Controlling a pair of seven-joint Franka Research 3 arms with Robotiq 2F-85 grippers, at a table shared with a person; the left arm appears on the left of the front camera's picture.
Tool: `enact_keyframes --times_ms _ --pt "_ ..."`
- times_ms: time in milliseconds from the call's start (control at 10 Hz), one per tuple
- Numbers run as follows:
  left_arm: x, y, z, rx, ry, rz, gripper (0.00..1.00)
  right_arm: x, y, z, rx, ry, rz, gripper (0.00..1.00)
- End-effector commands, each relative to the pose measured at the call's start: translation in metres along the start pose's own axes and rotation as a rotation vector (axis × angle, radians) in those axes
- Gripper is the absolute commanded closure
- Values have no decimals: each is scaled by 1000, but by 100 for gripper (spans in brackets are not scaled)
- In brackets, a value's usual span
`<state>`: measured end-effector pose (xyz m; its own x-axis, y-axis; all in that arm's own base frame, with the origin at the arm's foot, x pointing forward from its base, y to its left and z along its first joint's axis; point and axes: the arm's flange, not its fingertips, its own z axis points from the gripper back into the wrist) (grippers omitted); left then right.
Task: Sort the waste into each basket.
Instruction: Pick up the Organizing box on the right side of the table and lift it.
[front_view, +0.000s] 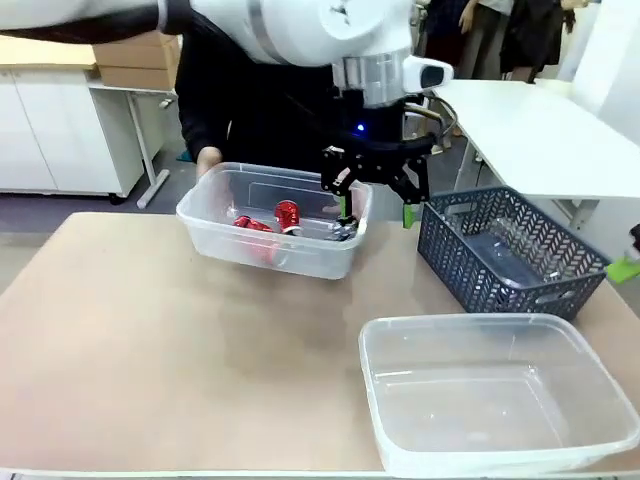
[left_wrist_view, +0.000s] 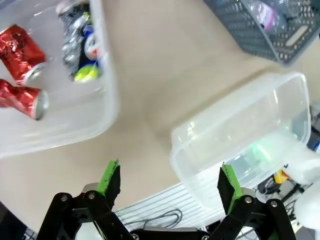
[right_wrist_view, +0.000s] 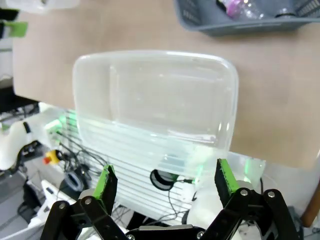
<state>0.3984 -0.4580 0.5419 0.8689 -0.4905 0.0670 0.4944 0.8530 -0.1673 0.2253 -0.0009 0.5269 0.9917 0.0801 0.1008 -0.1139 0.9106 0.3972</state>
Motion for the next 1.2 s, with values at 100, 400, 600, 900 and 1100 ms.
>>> enact_keyframes --times_ms 100,400,600,900,1100 --pt "0 0 0 0 0 0 0 0 0 0 0 0 0 0" --pt "-101 -46 -86 -68 -62 142 0 -22 -17 -54 -56 92 165 0" --pt "-169 -66 -115 -35 -86 303 0 -18 -43 -93 -91 158 152 0" --pt "-225 -60 -91 82 -291 555 0 0 -66 -124 -174 132 -49 0" --pt "-201 -72 -129 -20 -129 374 0 44 -45 -50 -123 150 42 0"
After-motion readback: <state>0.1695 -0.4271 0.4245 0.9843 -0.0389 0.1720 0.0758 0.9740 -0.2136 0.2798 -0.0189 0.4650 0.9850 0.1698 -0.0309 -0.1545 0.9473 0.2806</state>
